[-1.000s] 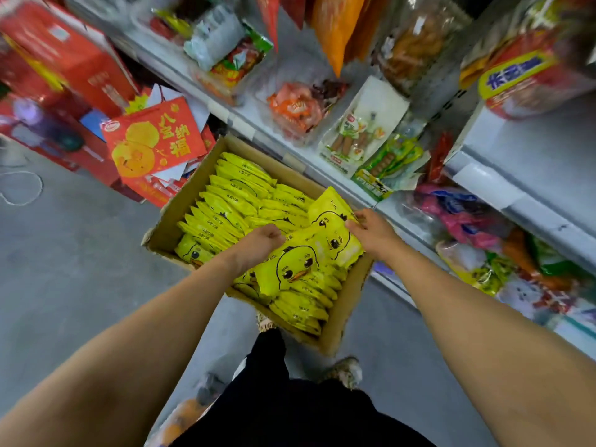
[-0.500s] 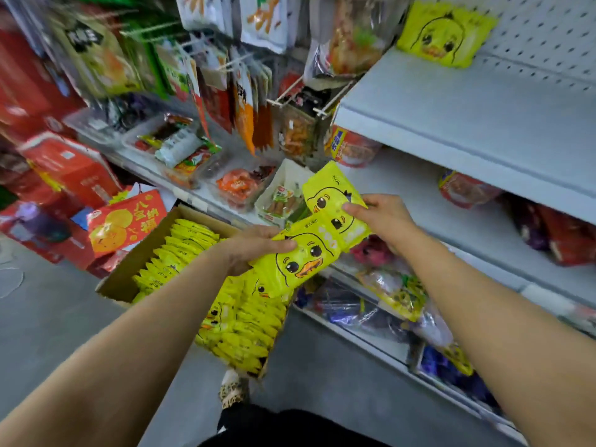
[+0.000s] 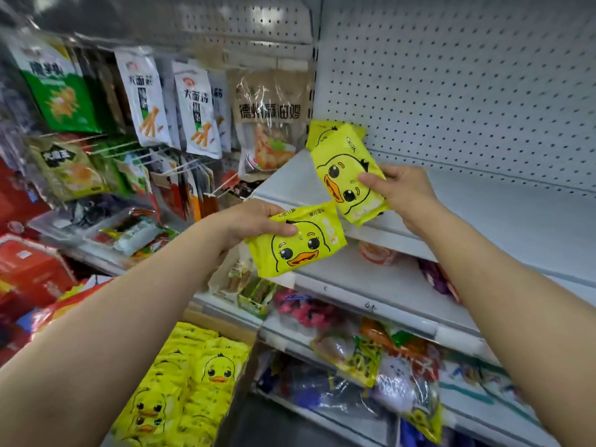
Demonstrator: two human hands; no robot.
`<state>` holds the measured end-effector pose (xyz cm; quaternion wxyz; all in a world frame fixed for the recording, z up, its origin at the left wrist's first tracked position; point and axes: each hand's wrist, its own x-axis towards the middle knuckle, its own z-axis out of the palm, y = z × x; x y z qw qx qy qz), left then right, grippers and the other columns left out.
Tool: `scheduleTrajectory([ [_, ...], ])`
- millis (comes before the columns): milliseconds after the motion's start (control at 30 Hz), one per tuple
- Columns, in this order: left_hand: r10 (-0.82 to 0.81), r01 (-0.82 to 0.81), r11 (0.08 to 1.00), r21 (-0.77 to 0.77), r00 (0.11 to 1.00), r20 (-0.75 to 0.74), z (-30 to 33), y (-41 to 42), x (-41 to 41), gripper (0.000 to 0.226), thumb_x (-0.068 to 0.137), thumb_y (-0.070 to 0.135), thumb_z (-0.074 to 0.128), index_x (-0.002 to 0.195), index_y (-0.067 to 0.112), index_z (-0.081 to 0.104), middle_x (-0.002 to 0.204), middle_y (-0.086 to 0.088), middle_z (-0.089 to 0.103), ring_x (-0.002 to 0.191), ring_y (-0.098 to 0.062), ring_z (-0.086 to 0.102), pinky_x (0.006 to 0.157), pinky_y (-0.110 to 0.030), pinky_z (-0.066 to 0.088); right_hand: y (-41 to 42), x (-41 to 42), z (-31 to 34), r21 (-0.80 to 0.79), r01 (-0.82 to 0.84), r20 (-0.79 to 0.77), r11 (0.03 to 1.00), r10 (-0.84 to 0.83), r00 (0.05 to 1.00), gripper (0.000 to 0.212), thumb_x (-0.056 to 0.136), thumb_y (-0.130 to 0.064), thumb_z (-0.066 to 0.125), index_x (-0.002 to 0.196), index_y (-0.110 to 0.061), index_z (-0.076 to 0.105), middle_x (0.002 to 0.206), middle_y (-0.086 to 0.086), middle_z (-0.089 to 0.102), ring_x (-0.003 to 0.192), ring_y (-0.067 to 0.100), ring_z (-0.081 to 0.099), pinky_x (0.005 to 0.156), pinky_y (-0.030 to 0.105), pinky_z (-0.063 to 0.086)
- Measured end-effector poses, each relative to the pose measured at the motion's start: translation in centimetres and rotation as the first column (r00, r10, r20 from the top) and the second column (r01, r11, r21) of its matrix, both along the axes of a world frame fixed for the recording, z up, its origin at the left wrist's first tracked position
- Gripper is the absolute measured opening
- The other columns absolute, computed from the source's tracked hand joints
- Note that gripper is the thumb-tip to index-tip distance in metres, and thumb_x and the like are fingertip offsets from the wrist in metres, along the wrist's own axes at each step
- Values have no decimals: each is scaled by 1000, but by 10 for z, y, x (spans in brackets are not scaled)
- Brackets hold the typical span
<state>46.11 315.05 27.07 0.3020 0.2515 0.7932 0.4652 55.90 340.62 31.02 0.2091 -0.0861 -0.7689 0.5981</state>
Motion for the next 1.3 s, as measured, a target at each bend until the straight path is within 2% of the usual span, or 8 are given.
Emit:
scheduleTrajectory([
  [133,-71,65,996,-66,994,-86,24,38,-25,14,83,23,74,93,16,66,84,-3,75,73,-15,71,61,-25,55,27,-6,12,-42,64,-49,997,-66,997,11,82,-14,77,91,-19,72,73,-8,75,67,9,71,63,25,58],
  [267,-87,84,996,-42,993,-81,39,71,-65,22,77,22,78,93,14,66,94,-9,74,87,-25,70,82,-38,56,58,-21,20,-59,149,-56,987,-152,987,14,81,-17,78,92,-15,69,70,-5,74,61,11,69,56,27,57],
  [467,-199,131,968,-215,920,-337,57,122,-151,95,45,59,87,127,20,59,131,4,58,123,-18,52,113,-38,34,90,-57,29,-65,201,-39,978,-203,978,23,81,-18,79,97,-10,65,76,4,73,59,16,69,48,26,52],
  [667,-367,171,899,-404,798,-478,64,165,-216,78,67,50,82,135,21,54,131,12,49,127,-15,46,105,-25,32,118,-96,29,-5,221,-4,975,-221,975,22,79,-18,81,94,-12,66,92,11,75,72,22,71,57,30,54],
  [867,-387,197,907,-372,738,-553,50,196,-276,68,68,43,84,126,17,60,129,1,60,116,-19,56,92,-28,44,135,-123,27,85,289,30,953,-293,956,25,77,-22,82,97,-16,69,90,6,76,73,20,71,56,28,51],
  [1067,-343,163,934,-319,664,-665,51,218,-307,71,75,38,80,137,17,52,141,-4,51,128,-23,47,100,-29,39,143,-137,29,121,338,43,933,-345,938,28,76,-24,83,100,-17,70,89,5,76,73,20,71,61,32,52],
  [1200,-329,177,943,-281,609,-721,51,224,-320,51,71,35,84,114,20,61,120,-2,61,108,-20,55,73,-25,38,148,-140,30,131,349,44,928,-357,933,27,76,-23,83,100,-17,71,88,5,76,75,23,71,64,38,52],
  [1300,-291,172,957,-235,591,-752,47,223,-327,51,66,34,87,104,22,54,106,4,57,95,-15,53,70,-28,39,150,-143,32,134,356,47,925,-365,930,29,76,-23,83,101,-17,72,87,5,76,75,22,71,66,41,53],
])
